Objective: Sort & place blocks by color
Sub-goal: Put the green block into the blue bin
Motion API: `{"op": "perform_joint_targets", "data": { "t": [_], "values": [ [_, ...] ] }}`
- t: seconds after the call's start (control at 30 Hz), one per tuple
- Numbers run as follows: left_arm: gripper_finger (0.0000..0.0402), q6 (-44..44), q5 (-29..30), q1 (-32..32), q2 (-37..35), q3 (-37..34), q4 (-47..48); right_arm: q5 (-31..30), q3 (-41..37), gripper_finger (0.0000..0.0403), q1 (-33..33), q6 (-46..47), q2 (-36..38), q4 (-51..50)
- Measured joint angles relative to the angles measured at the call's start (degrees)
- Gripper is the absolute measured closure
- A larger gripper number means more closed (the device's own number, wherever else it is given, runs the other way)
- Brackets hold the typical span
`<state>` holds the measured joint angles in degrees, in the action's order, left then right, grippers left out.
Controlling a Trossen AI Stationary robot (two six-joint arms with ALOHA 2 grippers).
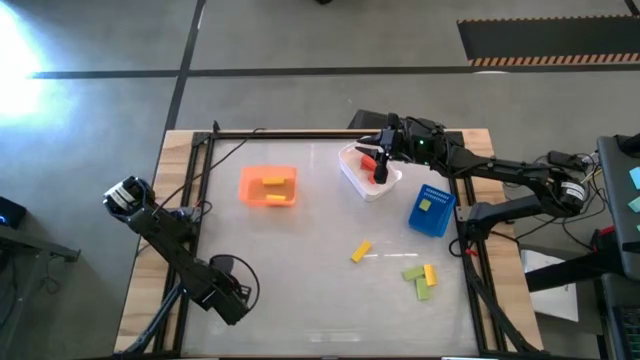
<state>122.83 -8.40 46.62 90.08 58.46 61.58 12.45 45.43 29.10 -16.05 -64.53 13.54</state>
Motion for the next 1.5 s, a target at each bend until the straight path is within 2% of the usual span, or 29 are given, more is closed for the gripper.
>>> {"op": "perform_joint_targets", "data": {
  "t": [0.23, 0.57, 1.0, 1.17, 1.5],
  "values": [
    [0.0209, -0.2, -0.3, 0.2, 0.0, -0.8, -0.1, 0.0, 0.0, 0.0330, 0.0, 0.0, 0.0, 0.0],
    [0.0208, -0.1, -1.6, 1.6, 0.3, -0.9, -0.1, 0.0, 0.0, 0.0330, 0.0, 0.0, 0.0, 0.0],
    [0.0208, -0.1, -1.6, 1.6, 4.1, -1.0, -0.9, 0.0, 0.0, 0.0330, 0.0, 0.0, 0.0, 0.0],
    [0.0232, -0.1, -1.5, 1.6, 4.3, -1.0, -1.3, 0.0, 0.0, 0.0330, 0.0, 0.0, 0.0, 0.0],
    [0.0322, 0.1, -1.6, 1.5, 4.2, -1.2, -1.8, 0.0, 0.0, 0.0330, 0.0, 0.0, 0.0, 0.0]
  ]
}}
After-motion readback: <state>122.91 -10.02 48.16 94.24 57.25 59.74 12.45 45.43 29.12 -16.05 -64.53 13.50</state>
